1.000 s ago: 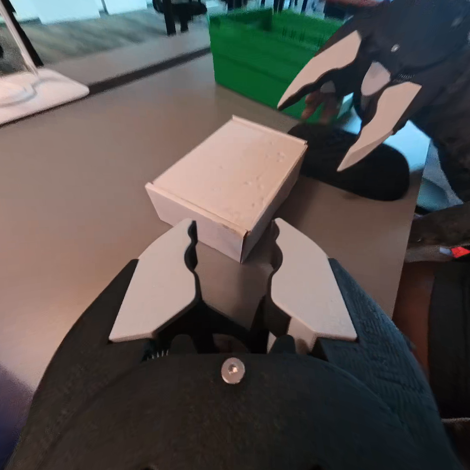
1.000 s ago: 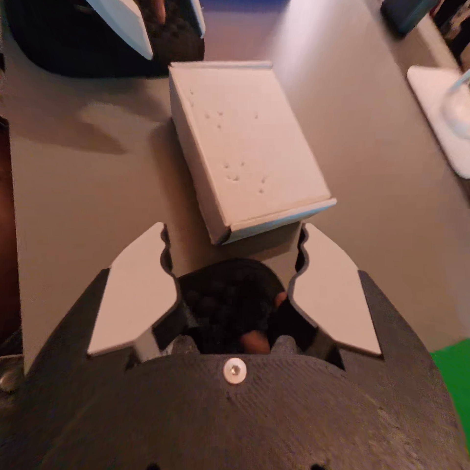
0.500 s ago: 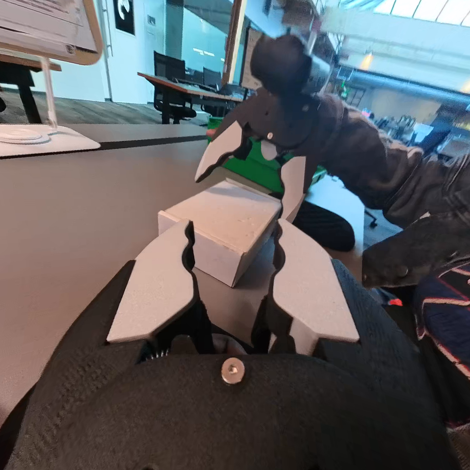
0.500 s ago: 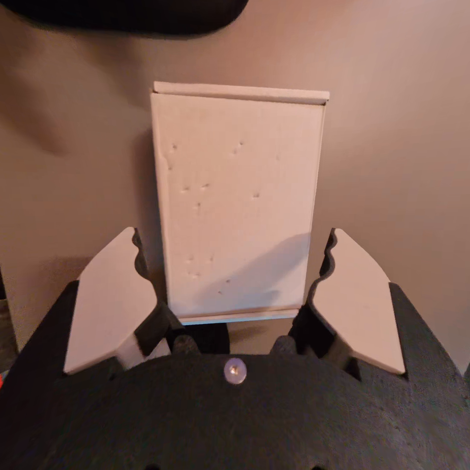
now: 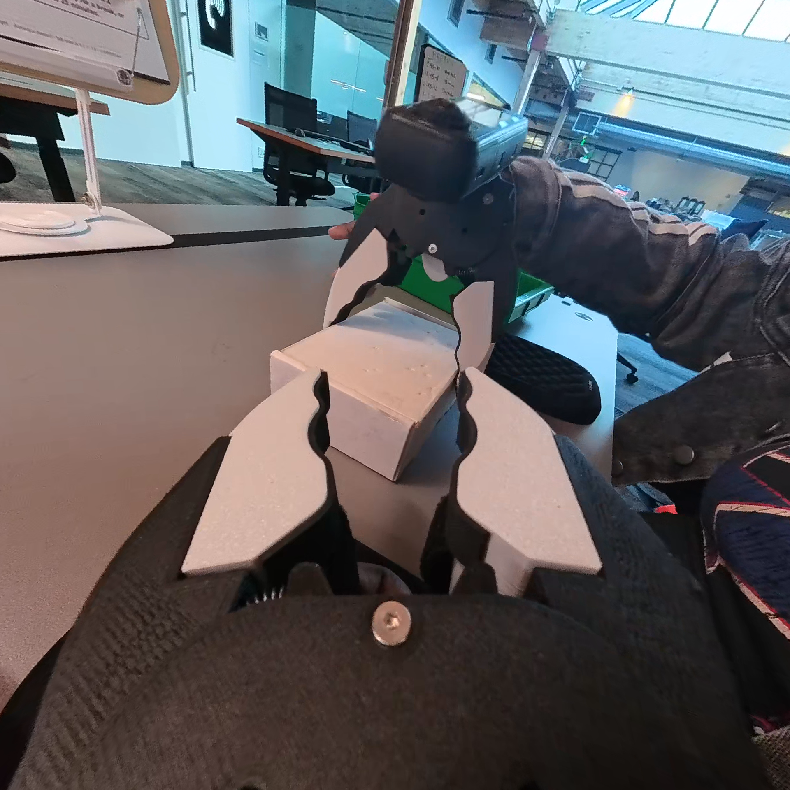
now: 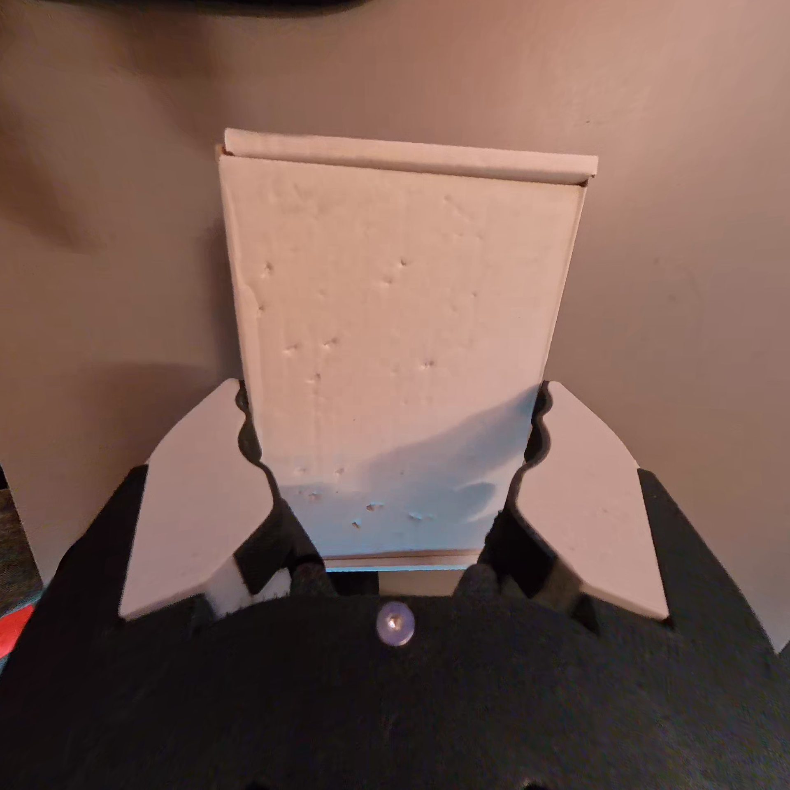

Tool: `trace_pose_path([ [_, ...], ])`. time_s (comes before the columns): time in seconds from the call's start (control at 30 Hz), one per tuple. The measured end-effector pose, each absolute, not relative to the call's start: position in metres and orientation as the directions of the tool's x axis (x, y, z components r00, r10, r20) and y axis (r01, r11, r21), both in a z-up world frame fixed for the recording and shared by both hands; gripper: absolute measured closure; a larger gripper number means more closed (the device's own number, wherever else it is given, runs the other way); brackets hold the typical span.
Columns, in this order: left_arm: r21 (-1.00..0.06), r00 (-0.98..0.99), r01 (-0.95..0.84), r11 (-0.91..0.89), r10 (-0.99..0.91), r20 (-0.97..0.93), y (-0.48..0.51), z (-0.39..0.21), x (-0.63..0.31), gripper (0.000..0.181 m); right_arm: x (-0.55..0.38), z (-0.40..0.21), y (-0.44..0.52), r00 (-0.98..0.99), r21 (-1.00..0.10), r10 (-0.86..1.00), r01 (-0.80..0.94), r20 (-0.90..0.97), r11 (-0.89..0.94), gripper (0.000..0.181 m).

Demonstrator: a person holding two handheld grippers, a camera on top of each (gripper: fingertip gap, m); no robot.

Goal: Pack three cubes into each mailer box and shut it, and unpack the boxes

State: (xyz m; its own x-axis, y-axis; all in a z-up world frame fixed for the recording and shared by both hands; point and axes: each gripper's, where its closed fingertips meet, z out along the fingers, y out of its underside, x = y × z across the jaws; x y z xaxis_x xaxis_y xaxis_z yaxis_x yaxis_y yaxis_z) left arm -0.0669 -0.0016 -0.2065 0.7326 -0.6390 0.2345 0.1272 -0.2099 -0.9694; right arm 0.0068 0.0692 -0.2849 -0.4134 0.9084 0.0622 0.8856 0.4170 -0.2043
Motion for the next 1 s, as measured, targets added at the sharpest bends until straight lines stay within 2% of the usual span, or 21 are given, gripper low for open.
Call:
trace_pose_path([
  [0.03,-0.969,0.733,0.130,-0.210,-0.638,0.237,-0.001,-0.206,-0.067,0.124,0.008,-0.285,0.069,-0.418,-0.207,0.906,0.883,0.060,0.421,0.058],
  [0.23,-0.968,0.734,0.124,-0.216,-0.637,0.236,-0.001,-0.208,-0.067,0.124,0.012,-0.268,0.068,-0.434,-0.243,0.897,0.864,0.086,0.442,0.058],
  [0.47,-0.968,0.736,0.125,-0.219,-0.634,0.239,0.000,-0.208,-0.067,0.125,0.049,-0.208,0.101,-0.365,-0.250,0.903,0.874,0.227,0.416,0.058],
  [0.77,-0.967,0.744,0.105,-0.232,-0.627,0.231,0.001,-0.211,-0.066,0.126,0.188,-0.134,0.200,-0.126,-0.106,0.880,0.975,0.458,0.195,0.059],
  [1.0,-0.965,0.747,0.090,-0.246,-0.625,0.229,0.002,-0.214,-0.064,0.127,0.281,-0.156,0.254,-0.048,0.016,0.869,0.999,0.493,0.046,0.059],
])
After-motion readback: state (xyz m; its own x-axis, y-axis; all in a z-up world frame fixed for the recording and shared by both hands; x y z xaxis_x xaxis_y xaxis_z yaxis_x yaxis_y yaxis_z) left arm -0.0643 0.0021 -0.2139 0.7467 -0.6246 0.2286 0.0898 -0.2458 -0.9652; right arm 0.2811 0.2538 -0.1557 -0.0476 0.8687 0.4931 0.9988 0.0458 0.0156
